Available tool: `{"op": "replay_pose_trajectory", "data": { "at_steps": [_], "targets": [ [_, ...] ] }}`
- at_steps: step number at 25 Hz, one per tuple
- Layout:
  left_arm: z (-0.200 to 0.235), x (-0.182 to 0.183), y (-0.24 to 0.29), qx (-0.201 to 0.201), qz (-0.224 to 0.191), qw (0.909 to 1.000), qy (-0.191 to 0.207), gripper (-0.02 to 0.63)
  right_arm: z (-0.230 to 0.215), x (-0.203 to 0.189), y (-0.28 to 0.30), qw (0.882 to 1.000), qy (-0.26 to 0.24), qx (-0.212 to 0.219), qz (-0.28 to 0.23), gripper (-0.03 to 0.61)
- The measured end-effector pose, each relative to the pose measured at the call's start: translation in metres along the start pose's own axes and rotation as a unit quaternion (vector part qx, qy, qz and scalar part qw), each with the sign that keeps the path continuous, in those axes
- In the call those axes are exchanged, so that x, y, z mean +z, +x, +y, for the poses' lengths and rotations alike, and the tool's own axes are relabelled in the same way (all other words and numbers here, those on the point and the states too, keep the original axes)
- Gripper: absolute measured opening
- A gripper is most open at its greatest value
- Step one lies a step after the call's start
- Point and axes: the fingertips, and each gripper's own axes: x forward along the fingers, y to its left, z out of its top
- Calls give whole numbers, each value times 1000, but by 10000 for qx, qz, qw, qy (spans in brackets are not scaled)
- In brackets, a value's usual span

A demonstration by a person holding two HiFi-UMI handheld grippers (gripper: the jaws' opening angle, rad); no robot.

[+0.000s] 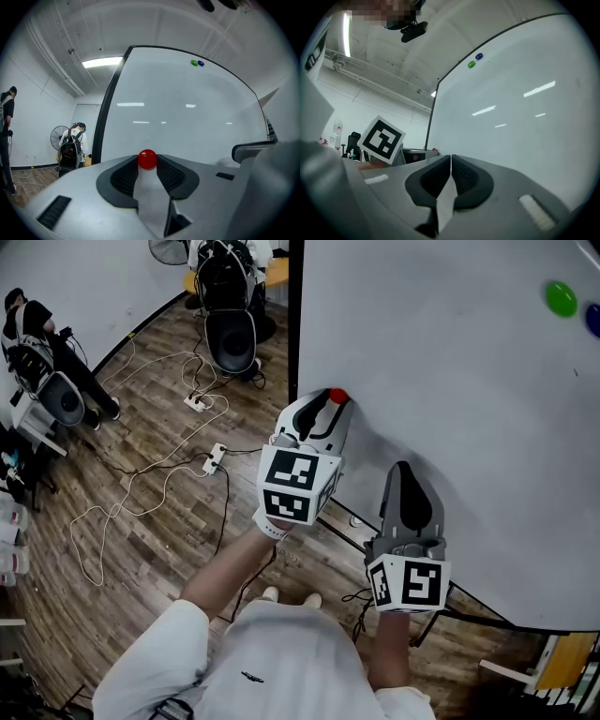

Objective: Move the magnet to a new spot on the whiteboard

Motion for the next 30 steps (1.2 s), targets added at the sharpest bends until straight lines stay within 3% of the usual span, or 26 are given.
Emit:
{"op": "replay_pose_trajectory", "data": {
  "at_steps": [19, 30],
  "targets": [
    [-2, -2, -9, -65, 48, 10000, 1, 126, -2, 0, -17, 9999, 94, -107, -21, 6],
    [-2, -9, -42, -43, 72, 10000, -54, 106, 3, 10, -30, 9994, 86, -309, -138, 6]
  ]
}}
